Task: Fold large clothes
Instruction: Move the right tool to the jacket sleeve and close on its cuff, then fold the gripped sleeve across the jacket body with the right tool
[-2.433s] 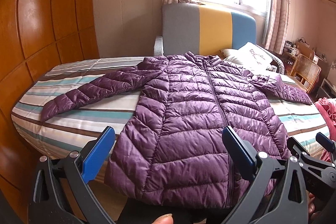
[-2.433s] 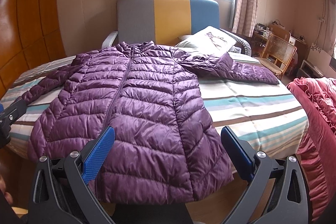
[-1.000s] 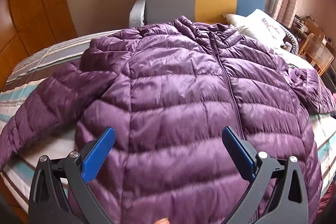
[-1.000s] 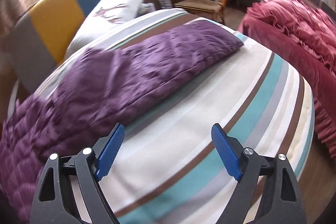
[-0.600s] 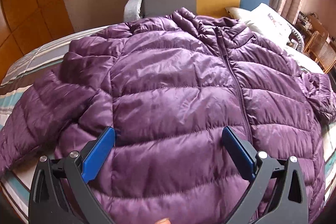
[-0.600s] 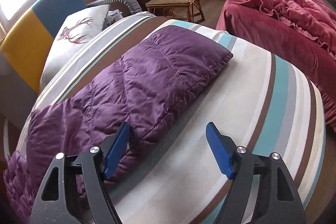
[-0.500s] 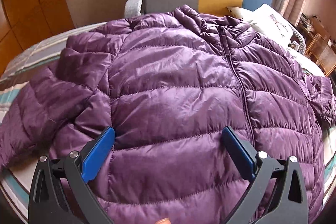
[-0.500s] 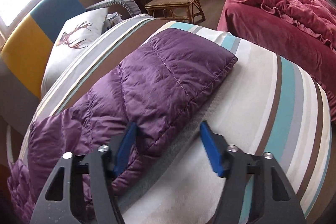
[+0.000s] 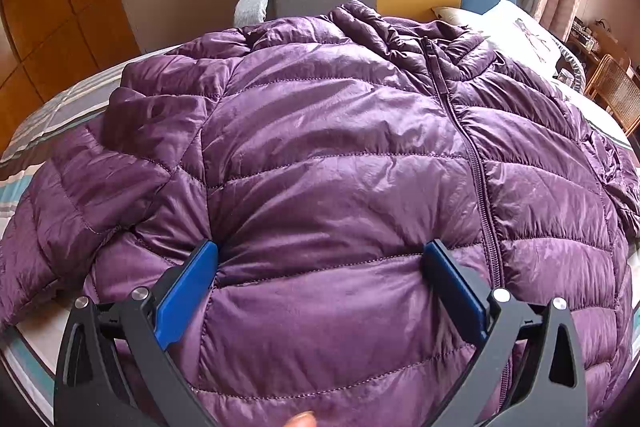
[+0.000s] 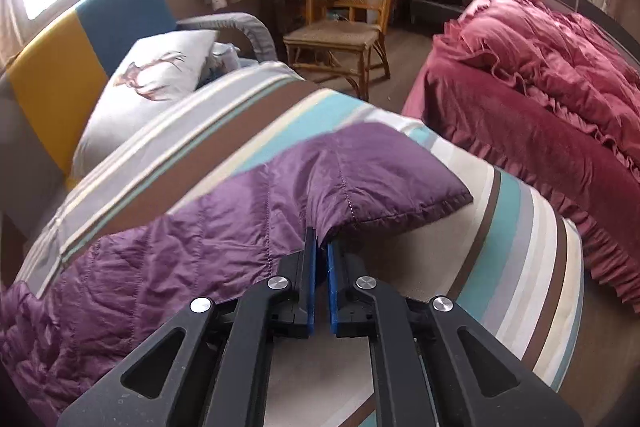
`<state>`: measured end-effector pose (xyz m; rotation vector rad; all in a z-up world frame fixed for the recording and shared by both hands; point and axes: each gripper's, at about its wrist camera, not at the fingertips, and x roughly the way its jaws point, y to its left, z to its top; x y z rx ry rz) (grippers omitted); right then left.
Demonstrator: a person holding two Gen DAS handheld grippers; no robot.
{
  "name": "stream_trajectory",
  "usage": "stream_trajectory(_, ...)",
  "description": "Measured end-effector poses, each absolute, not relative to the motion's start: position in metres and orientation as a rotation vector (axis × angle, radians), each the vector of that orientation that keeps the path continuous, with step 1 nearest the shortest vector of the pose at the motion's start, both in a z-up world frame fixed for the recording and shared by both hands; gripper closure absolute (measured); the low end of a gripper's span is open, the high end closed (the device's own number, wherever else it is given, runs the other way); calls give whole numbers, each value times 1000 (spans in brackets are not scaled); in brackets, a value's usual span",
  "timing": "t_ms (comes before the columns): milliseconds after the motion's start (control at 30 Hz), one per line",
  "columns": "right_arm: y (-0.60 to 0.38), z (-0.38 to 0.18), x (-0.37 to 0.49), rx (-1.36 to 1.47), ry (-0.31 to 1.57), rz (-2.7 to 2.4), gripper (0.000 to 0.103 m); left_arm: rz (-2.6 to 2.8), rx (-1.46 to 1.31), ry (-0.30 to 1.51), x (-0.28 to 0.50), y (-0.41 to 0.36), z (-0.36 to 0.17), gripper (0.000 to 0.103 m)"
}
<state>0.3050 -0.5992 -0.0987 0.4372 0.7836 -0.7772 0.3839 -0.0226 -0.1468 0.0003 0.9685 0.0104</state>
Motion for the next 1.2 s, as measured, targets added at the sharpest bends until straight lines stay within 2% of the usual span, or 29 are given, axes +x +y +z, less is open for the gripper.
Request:
stream_trajectory(233,-511,-42,332,229,683,-534,98,-6,-13,969,379,-17,-144,2)
stream_trajectory(400,-423,-34,353,135,689,-312,98,-27,-23,973,370,-13,-138,2)
stream_trajectory(633,-301,-67,366,68,794,-55,98,-51,-49,963,356,-5,-133,2)
stream_trajectory(833,-244,-96,351,78,859,43,98,-94,-44,947,347,-1,-130,2)
stream_trajectory(1067,-214,-110,331,92,909,166,98,-127,-39,938,342,-1,-127,13)
stream_trajectory(1100,-213,-111,329,109,907,178,94,-128,-41,939,342,0,-127,14)
stream_trajectory(1133,-215,-111,329,131,909,193,81,-129,-46,939,341,0,-127,16)
stream_trajectory(1167,-216,-111,326,155,911,208,62,-132,-49,940,341,1,-127,20)
stream_trajectory(1200,-215,-110,325,170,906,213,55,-131,-48,939,341,1,-126,24)
